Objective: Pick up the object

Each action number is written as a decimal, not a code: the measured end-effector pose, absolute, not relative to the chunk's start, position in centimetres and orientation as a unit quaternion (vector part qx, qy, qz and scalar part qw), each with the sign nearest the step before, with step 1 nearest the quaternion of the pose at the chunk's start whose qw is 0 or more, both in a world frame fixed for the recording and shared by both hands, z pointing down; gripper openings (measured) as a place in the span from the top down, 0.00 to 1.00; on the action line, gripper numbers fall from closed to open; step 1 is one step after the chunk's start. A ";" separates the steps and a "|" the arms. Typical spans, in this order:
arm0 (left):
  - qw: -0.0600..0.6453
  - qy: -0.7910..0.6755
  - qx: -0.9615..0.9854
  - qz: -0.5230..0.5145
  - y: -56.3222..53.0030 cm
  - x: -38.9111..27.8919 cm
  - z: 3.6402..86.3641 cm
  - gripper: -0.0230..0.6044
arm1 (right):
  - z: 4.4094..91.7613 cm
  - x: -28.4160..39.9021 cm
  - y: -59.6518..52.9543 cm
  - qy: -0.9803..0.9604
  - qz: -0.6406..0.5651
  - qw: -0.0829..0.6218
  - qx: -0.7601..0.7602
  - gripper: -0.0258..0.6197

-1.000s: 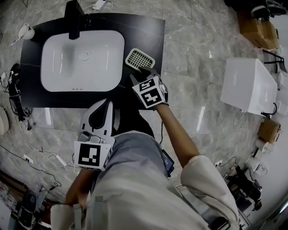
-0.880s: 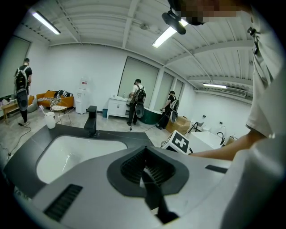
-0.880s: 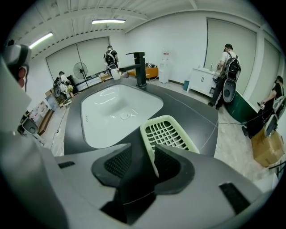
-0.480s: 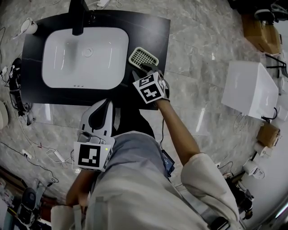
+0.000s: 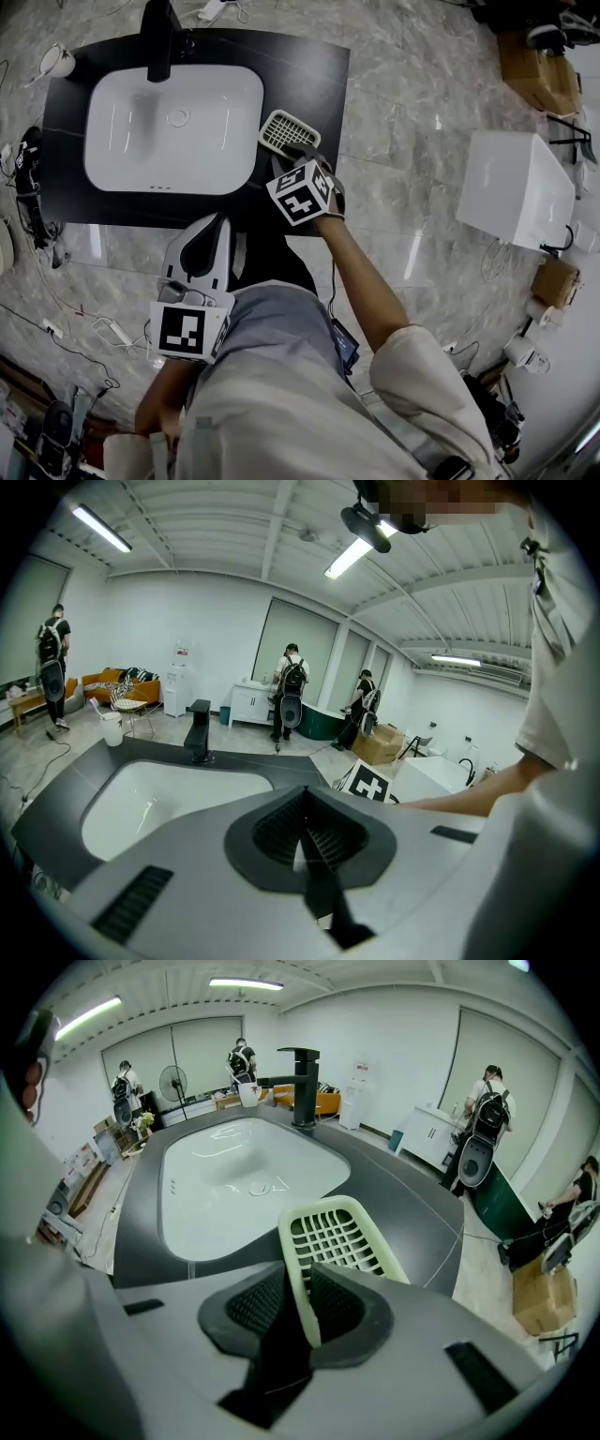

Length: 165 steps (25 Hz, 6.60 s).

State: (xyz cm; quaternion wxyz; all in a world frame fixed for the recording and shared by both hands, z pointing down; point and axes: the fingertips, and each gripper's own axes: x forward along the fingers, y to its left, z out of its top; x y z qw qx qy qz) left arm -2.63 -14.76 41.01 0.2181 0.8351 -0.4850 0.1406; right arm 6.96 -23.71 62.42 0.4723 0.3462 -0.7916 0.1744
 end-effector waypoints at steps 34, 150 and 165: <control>0.238 -0.462 0.844 0.133 -14.2 -3.5 41.6 0.96 | 60.7 6.9 -22.7 -0.787 0.172 0.458 0.376 0.88; 0.204 -0.363 0.905 0.088 -11.8 -4.4 38.4 0.96 | 45.2 6.1 -12.7 -0.776 0.187 0.279 0.534 0.88; 0.201 -0.370 0.903 0.081 -11.8 -6.2 37.6 0.96 | 41.5 6.2 -10.3 -0.774 0.188 0.229 0.560 0.88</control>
